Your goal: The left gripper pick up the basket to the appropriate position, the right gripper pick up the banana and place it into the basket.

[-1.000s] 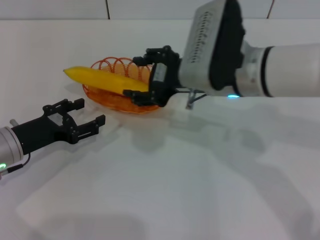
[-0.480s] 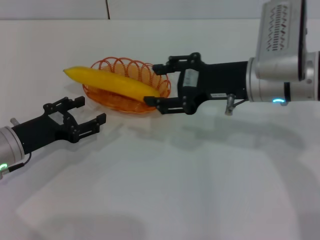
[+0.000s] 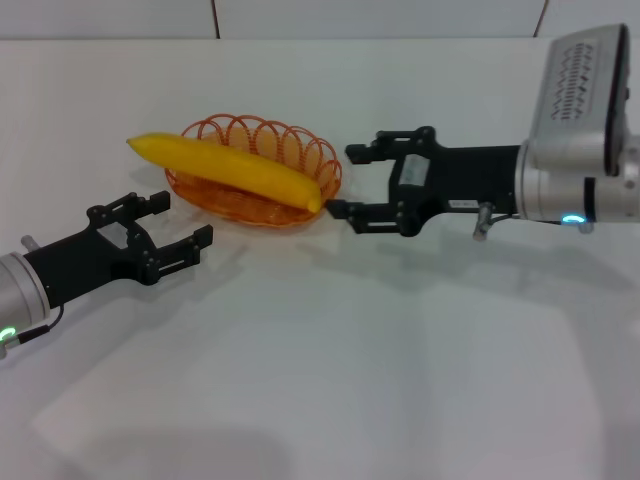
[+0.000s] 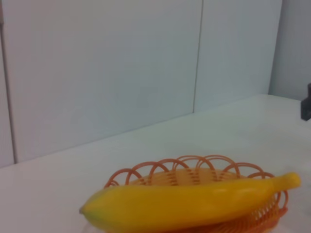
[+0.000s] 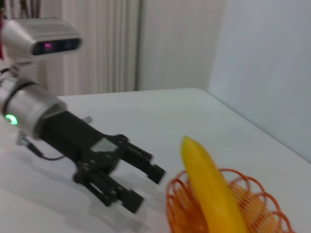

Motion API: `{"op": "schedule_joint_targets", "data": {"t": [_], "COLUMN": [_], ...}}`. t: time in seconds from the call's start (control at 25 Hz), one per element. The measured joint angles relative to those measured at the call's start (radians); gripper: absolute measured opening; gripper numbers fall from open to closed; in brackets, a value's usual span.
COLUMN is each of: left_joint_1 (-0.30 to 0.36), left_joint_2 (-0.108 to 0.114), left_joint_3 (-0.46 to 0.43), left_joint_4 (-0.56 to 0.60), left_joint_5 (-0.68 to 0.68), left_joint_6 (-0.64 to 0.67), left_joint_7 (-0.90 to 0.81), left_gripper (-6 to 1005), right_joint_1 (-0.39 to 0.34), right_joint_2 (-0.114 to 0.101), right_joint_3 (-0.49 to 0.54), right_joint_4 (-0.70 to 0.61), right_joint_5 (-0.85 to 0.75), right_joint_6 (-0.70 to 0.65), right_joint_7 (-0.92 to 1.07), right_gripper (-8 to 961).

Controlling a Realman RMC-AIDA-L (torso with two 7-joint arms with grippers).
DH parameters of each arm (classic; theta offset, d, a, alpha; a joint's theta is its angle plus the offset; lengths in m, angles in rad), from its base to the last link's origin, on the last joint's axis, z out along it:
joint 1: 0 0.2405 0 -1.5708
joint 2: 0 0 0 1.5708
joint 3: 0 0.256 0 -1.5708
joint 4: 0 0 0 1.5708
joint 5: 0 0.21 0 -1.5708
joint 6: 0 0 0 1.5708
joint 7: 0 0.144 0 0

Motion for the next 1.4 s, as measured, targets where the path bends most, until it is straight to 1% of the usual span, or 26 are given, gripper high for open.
{"op": "schedule_joint_targets", "data": {"t": [0.2,0.76,1.16,1.4], "left_joint_1": [0.000,0.003,0.008,0.015], "left_joint_2": [0.000,0.001,0.000,-0.002], "left_joint_3": [-0.001,0.002,0.000,0.006], "left_joint_4": [0.000,0.000,0.000,-0.014], "left_joint_5": [0.000,-0.011,-0.011,-0.037], "left_joint_6": [0.001,0.002,0.002,0.002], "left_joint_7": [0.000,0.001,0.010,0.040], "left_gripper": [802,802,802,802], "right_joint_1": [0.004,-0.002,0.002,-0.002], "right_joint_2": [-0.002,-0.010,-0.011,-0.011], "right_joint_3": [0.046,0.078,0.097,0.098], "right_joint_4": [0.057,0.133,0.141,0.142], "right_joint_5": [-0.006,-0.024,-0.026,-0.026], "right_joint_6": [-0.003,-0.039,-0.076,-0.072], "right_joint_7": [-0.020,-0.060,-0.085,-0.085], "right_gripper": [712,717,723,738]}}
